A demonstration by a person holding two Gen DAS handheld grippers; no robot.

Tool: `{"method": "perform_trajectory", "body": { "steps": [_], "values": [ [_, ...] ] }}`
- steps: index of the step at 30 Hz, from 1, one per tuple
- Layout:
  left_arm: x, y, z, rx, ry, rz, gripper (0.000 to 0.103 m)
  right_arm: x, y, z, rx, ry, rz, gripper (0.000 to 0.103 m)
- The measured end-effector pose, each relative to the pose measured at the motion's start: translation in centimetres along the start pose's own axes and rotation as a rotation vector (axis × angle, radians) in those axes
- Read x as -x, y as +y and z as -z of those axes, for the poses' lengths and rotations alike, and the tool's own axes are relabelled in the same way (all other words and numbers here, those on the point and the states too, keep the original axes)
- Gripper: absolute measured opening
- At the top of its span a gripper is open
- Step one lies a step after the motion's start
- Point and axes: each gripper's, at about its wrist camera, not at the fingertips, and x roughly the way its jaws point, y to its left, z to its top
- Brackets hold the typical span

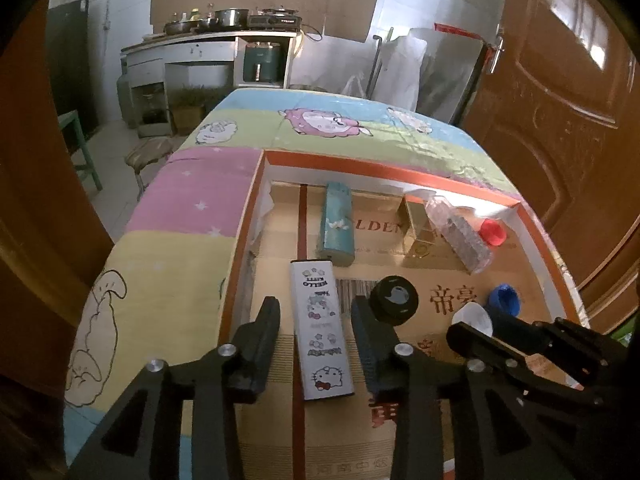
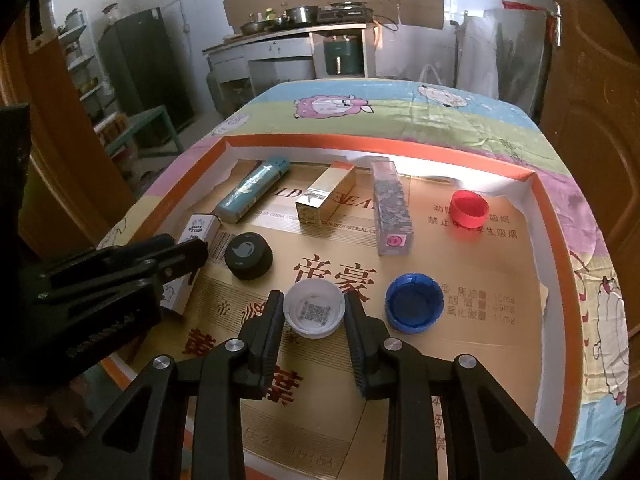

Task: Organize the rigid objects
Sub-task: 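Open the left gripper releasing the white box while the right gripper lowers the white cap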

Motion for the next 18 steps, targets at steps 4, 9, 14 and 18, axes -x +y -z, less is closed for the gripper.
{"method": "perform_trajectory", "body": {
  "steps": [4, 9, 14, 18],
  "values": [
    [0.2, -0.2, 0.0, -0.007, -0.006, -0.004, 0.044, 0.2, -0.1, -0.1, -0.005, -0.004, -0.012, 0.031],
    [0.8, -0.3, 0.0, -0.008, -0.022, 0.0, 0.047, 0.7, -0.2, 0.0, -0.012, -0.01, -0.009, 0.032],
    [1.1, -0.4, -0.1, -0.007, -0.025, -0.004, 0.047, 1.1, -0.1, 0.0, -0.011, -0.017, -0.009, 0.032],
    [1.5, -0.6, 0.1, -0.012, -0.026, -0.01, 0.047, 1.6, 0.0, 0.1, -0.011, -0.022, -0.008, 0.032]
  ]
}}
